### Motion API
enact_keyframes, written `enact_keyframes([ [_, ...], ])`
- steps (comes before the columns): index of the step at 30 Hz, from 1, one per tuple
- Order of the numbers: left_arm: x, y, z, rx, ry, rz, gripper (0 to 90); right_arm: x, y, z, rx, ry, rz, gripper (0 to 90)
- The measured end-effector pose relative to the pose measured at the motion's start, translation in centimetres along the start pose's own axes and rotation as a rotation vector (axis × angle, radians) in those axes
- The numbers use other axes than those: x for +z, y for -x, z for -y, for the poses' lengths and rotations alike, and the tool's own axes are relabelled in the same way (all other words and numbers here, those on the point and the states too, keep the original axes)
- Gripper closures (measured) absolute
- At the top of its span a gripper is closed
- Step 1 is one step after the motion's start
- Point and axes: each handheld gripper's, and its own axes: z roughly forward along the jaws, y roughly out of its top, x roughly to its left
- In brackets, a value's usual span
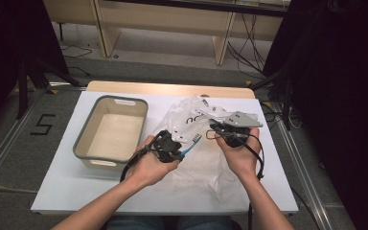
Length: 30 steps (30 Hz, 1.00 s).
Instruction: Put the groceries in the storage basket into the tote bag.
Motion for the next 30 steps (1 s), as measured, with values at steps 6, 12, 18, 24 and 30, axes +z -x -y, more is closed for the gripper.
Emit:
enact_keyframes([
  [6, 1.9, 0.3, -0.3, 0.011, -0.037, -0.024, 81.3, 0.0, 0.0, 0.0, 0.001, 0.000, -0.003, 90.0],
  [12, 3.3, 0.4, -0.9, 0.008, -0.035, -0.039, 81.3, 0.1, -0.2, 0.0, -0.004, -0.001, -0.008, 90.0],
  [18, 4.5, 0.1, -1.4, 0.010, -0.003, -0.062, 81.2, 0.1, -0.1, 0.0, -0.003, -0.004, -0.010, 90.0],
  [24, 5.5, 0.0, -1.6, 0.005, 0.002, -0.075, 81.2, 0.1, -0.1, 0.1, -0.001, -0.002, -0.012, 90.0],
  [30, 6.2, -0.2, -1.9, -0.010, 0.018, -0.094, 81.2, 0.1, -0.2, 0.1, 0.000, -0.005, -0.014, 90.0],
])
